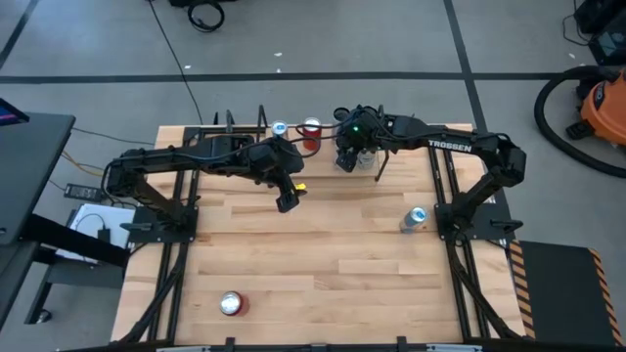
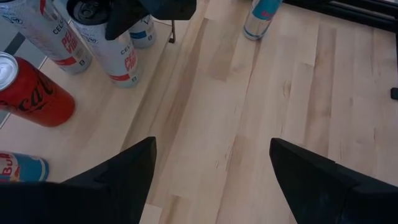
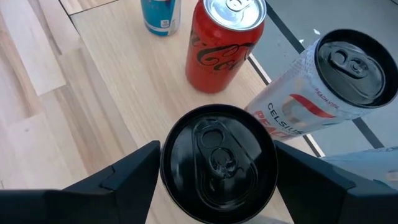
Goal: Place canned beverage on shelf
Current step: Put the white-pink soda can on the shelf aligned with the other white-pink soda can, then put the red-black soda can on the shelf aligned with the other red-black soda can
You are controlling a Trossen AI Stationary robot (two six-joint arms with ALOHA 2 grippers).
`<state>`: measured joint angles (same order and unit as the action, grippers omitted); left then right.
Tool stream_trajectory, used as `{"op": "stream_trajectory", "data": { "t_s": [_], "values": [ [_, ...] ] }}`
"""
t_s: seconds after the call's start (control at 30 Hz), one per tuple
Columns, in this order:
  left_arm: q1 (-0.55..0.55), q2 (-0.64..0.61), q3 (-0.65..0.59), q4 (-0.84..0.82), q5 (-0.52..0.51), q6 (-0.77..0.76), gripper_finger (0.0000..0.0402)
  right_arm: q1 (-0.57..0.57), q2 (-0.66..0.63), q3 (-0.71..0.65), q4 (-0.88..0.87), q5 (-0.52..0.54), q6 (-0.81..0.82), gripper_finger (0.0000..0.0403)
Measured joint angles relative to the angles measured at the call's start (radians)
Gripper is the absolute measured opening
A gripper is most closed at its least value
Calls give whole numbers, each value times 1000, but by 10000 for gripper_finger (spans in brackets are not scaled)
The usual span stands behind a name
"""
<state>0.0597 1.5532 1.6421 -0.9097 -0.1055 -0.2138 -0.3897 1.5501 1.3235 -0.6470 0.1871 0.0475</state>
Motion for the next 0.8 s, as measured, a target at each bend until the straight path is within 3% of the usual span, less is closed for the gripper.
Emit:
{"op": "stream_trajectory", "data": {
  "t_s": [0.5, 0.8],
  "values": [
    [0, 0, 0, -1, 0, 19, 316, 0, -3, -1, 8, 0, -36, 346],
    [0, 0, 0, -9, 0, 27, 316, -2, -118, -1, 68, 3, -58, 350]
  ]
}}
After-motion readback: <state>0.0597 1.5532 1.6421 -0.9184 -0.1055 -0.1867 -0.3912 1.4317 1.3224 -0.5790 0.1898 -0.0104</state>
